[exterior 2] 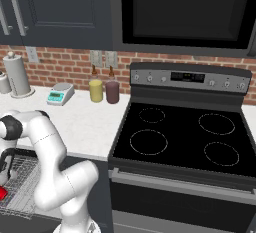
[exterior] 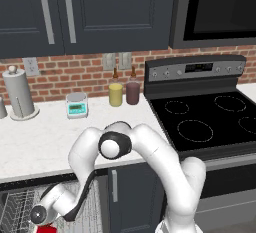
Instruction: Pick up the cup and bowl from the counter, place them in the dishwasher, and close the dishwasher door.
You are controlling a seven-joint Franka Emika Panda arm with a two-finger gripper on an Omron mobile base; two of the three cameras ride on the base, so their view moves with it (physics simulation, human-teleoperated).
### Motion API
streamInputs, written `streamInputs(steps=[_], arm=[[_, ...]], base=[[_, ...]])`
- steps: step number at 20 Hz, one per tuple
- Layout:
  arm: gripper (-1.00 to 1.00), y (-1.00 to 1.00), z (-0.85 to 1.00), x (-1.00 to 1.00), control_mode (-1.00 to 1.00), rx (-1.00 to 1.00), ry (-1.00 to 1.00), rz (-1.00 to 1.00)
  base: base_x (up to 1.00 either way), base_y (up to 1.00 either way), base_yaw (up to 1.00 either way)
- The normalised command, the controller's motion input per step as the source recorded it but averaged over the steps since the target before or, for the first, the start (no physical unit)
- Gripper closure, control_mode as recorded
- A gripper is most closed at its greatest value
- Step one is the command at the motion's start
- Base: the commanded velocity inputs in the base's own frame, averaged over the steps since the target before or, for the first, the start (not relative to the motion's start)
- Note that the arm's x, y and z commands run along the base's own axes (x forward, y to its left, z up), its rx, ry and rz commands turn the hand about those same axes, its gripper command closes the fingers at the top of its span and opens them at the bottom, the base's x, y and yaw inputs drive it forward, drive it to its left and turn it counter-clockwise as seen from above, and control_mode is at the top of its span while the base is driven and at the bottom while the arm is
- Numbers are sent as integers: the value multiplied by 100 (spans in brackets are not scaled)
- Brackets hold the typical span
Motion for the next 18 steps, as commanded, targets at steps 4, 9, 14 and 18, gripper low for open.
streamInputs(steps=[4, 9, 14, 18], arm=[[100, 6, -62, 0, -100, 18, 0, 0], [-100, 16, -23, -2, -100, 6, 3, 0], [-100, 14, 2, -20, -100, 0, 2, 0], [-100, 0, 25, -28, -100, 0, 0, -4]], base=[[0, 0, 0], [0, 0, 0], [0, 0, 0], [0, 0, 0]])
